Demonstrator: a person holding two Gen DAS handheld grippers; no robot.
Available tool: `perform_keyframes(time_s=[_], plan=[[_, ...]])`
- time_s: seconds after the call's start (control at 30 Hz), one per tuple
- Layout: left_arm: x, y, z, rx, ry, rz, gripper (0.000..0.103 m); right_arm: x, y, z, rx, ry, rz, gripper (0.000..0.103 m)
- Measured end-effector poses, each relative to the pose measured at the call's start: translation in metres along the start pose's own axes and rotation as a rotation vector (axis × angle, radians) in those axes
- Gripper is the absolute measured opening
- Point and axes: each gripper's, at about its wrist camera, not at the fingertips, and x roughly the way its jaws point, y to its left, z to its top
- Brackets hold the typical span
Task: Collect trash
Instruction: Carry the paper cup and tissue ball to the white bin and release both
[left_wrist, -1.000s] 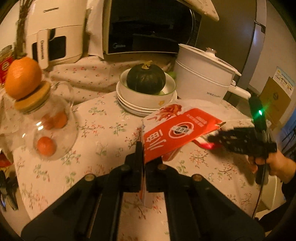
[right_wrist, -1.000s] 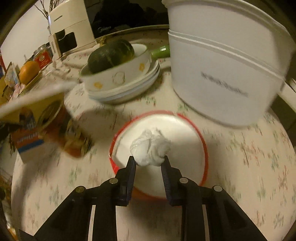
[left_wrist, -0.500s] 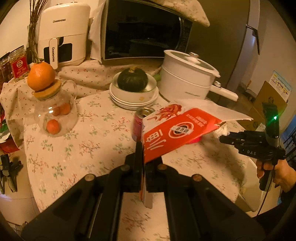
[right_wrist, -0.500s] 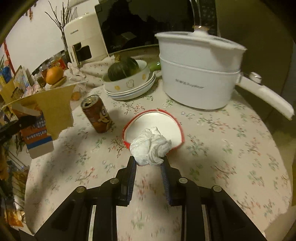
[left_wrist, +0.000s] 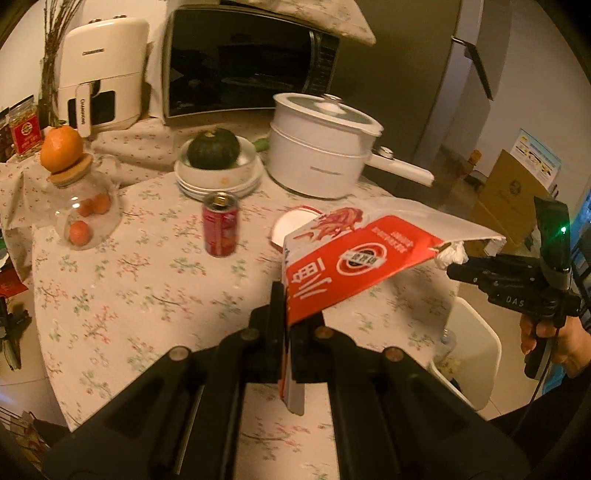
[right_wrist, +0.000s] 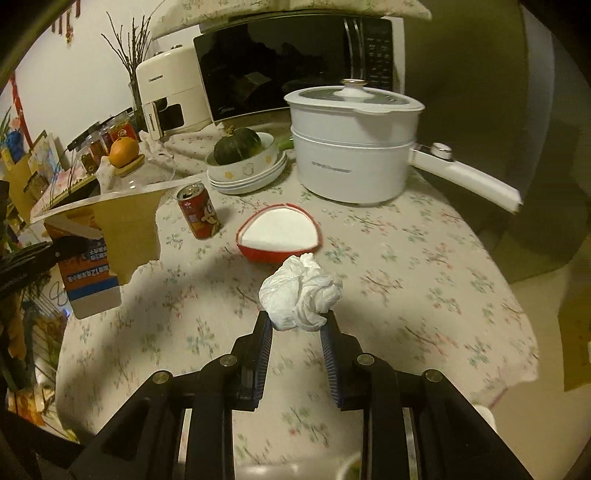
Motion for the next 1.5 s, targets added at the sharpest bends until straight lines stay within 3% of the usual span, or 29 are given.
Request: perform_keyframes(time_s=[0.7, 1.03, 1.23, 1.33, 1.47, 1.5], plan=[[0.03, -0.122, -0.035, 0.146, 0.085, -0.154, 0.003, -0.073, -0.088, -0.082, 0.152, 0.004, -0.075, 0.027], [0.046, -0.17, -0.042, 0.22, 0.13, -0.228, 0.003, -0.064, -0.143, -0.14, 0.226, 0.17, -0.196, 0.028], [0.058, -0.204, -0.051, 0.277, 0.166, -0.265, 0.003, -0.061, -0.164, -0.165, 0.277, 0.252, -0.22, 0.028], [0.067, -0.223, -0.058, 0.309, 0.191, -0.284, 0.003, -0.063, -0.171, -0.172, 0.311, 0.269, -0.223, 0.032], [0.078, -0.247, -0.067, 0.368, 0.218, -0.287, 0.003, -0.071, -0.185, -0.177, 0.388, 0.262, -0.214, 0.057], [0.08, -0.252, -0.07, 0.388, 0.223, -0.283, 0.003, -0.076, -0.188, -0.178, 0.4, 0.252, -0.221, 0.058]])
